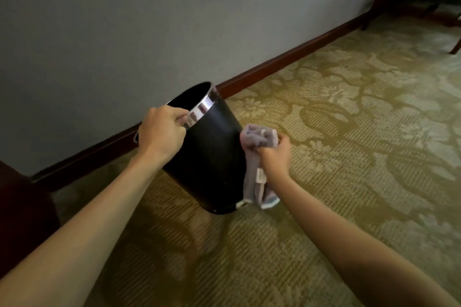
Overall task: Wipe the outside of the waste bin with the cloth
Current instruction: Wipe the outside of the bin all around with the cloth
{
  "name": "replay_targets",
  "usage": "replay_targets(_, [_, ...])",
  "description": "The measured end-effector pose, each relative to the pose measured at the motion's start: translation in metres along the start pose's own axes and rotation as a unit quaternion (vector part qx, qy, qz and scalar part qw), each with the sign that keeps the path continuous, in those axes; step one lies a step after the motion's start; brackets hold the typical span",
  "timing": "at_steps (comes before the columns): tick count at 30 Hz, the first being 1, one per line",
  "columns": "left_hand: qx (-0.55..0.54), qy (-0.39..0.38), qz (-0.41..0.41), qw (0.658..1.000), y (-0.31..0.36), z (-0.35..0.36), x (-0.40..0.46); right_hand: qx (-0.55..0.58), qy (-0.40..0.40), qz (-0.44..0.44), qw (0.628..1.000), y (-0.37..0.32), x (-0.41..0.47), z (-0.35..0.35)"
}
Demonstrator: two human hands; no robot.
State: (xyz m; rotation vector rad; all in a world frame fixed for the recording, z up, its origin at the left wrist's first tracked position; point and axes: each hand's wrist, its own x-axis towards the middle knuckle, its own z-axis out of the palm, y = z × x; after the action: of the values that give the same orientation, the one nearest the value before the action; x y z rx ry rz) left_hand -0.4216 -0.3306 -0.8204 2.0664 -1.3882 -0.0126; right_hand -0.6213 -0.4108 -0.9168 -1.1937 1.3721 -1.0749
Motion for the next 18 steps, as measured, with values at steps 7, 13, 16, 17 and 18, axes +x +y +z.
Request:
replay_targets(7, [0.003,-0.011,0.031,0.999,0.015,0.004,-0.012,0.2,-0.029,0.007,0.979,-0.081,0.017,0.031])
replay_targets(13, [0.019,-0.013,0.052,0.998,0.015,0.004,-0.022,0.008,0.068,0.055,0.996,0.01,-0.008,0.011])
replay_targets(16, [0.016,0.007,0.08,0.997,0.01,0.006,-0.032,-0.002,0.078,0.181,0.98,0.047,-0.023,-0.009])
replay_targets(17, [0.018,0.016,0.089,0.996,0.01,0.007,-0.036,0.021,0.079,0.199,0.976,0.044,-0.022,-0.009])
replay_targets(18, [0.022,0.026,0.094,0.995,0.011,0.009,-0.038,0.039,0.078,0.194,0.977,0.035,-0.017,-0.005])
